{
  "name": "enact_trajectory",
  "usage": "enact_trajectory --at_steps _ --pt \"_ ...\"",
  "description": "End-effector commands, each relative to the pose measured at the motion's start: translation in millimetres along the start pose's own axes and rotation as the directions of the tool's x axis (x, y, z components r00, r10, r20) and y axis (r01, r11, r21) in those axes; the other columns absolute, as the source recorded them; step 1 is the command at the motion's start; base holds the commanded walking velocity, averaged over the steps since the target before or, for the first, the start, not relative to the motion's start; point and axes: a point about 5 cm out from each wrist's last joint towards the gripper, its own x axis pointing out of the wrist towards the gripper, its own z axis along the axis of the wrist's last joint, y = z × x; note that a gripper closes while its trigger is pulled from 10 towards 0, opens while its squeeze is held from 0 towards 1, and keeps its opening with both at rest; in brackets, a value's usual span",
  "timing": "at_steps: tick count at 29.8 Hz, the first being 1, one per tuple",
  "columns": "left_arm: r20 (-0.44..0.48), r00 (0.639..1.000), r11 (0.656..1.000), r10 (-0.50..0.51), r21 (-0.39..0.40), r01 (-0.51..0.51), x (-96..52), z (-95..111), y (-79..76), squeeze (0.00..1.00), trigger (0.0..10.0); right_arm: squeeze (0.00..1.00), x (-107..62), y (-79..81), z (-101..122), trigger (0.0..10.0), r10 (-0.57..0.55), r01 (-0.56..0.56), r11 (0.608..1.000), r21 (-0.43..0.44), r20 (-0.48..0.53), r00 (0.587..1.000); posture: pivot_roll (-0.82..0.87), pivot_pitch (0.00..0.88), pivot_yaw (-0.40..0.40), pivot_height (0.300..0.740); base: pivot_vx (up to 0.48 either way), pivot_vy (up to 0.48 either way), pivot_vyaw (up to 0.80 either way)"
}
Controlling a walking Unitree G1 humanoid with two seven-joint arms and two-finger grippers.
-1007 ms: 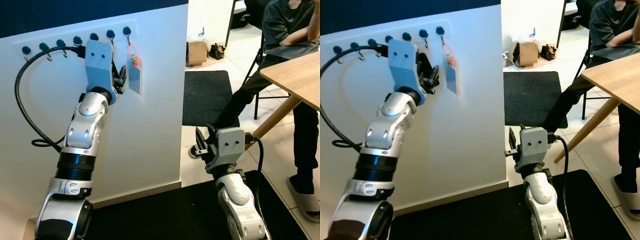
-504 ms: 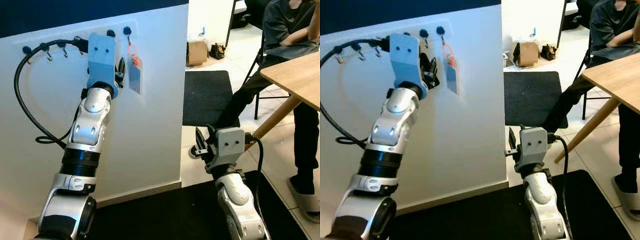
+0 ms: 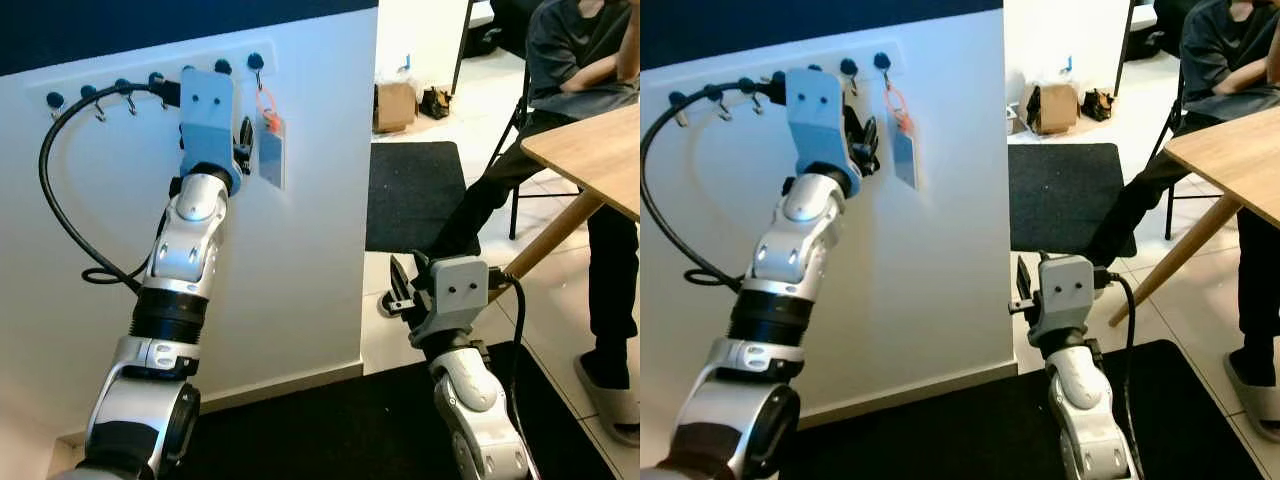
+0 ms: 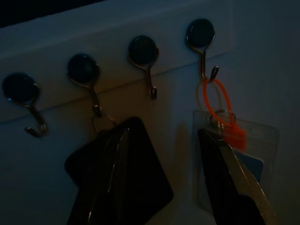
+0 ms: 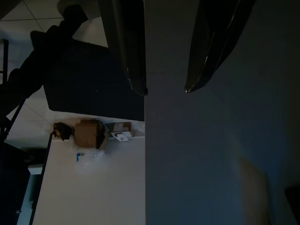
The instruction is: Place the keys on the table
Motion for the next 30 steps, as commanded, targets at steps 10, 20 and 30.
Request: enact_trajectory --at_steps 10,20,30 --pt "0.006 0.996 0.995 0.086 0.057 -0.087 6.5 -1.0 51.1 0.0 10.0 0.0 -6.7 1.7 -5.7 10.0 -0.003 0.003 1.0 0.004 -0.029 1.0 0.01 0.243 0.146 0.74 0.0 0.0 0.0" --pt "-0.01 1.0 0.998 -0.029 -0.057 0.029 -7.7 -7.6 79.6 0.0 10.0 0.0 -6.0 0.9 -6.9 10.0 0.008 -0.007 1.0 0.006 -0.033 0.999 0.02 0.238 0.123 0.74 0.0 0.0 0.0" --pt "-0.028 0.997 0.981 -0.066 -0.182 0.059 -0.1 -17.2 67.0 0.0 10.0 0.0 -0.1 5.2 -5.3 10.0 0.031 -0.031 0.999 0.011 -0.024 0.999 0.02 0.236 0.117 0.74 0.0 0.0 0.0"
